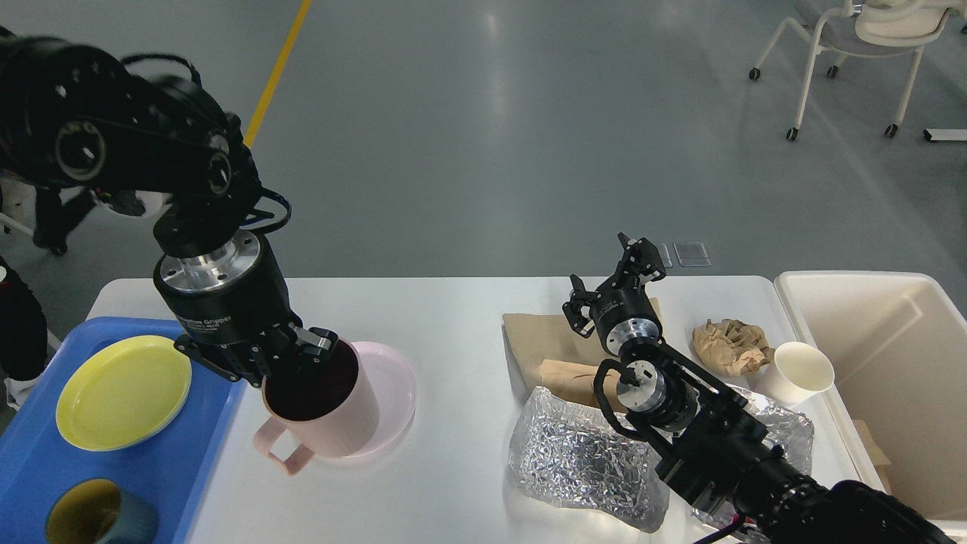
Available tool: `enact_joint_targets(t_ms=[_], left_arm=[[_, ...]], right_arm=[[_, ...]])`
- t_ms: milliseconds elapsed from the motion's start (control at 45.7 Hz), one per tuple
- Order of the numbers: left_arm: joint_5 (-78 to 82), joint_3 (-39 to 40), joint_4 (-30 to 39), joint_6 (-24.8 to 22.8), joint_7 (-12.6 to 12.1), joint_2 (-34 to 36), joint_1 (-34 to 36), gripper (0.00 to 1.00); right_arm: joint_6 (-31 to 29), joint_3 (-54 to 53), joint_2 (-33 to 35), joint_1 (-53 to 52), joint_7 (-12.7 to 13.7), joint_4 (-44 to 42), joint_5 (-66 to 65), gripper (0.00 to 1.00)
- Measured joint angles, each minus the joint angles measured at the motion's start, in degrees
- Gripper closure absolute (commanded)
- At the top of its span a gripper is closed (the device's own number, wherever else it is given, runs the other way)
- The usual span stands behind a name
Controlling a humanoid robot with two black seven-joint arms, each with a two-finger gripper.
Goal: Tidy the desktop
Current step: 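Lift the pink mug with the left gripper toward the blue tray, then lower the pink mug into the blue tray and open the left gripper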
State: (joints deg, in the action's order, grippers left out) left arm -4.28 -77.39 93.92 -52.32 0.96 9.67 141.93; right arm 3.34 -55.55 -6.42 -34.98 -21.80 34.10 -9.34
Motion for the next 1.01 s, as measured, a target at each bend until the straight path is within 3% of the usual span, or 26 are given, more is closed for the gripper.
enact_joint_targets(t_ms=[153, 263, 635, 1008], left_arm=[[0.02, -2.24, -0.12, -1.07, -0.02, 1.13, 1.5, 1.0], [0.07, -7.36, -2.15, 0.84, 0.06, 3.39, -2.43, 1.0], [1.02, -18.45, -15.68, 13.84, -2.65, 21.16, -24.25, 1.0], [1.03, -22.52, -19.9, 27.51, -3.41, 33.37, -39.28, 1.0]], right_arm=[[0.0, 0.0, 0.0, 0.0, 0.0, 0.0, 0.01, 0.0], [0.0, 0.0, 0.0, 0.0, 0.0, 0.0, 0.01, 0.0], [0.0, 0.0, 0.0, 0.09, 0.0, 0.0, 0.0, 0.0], [0.0, 0.0, 0.0, 0.08, 0.0, 0.0, -0.03, 0.0]])
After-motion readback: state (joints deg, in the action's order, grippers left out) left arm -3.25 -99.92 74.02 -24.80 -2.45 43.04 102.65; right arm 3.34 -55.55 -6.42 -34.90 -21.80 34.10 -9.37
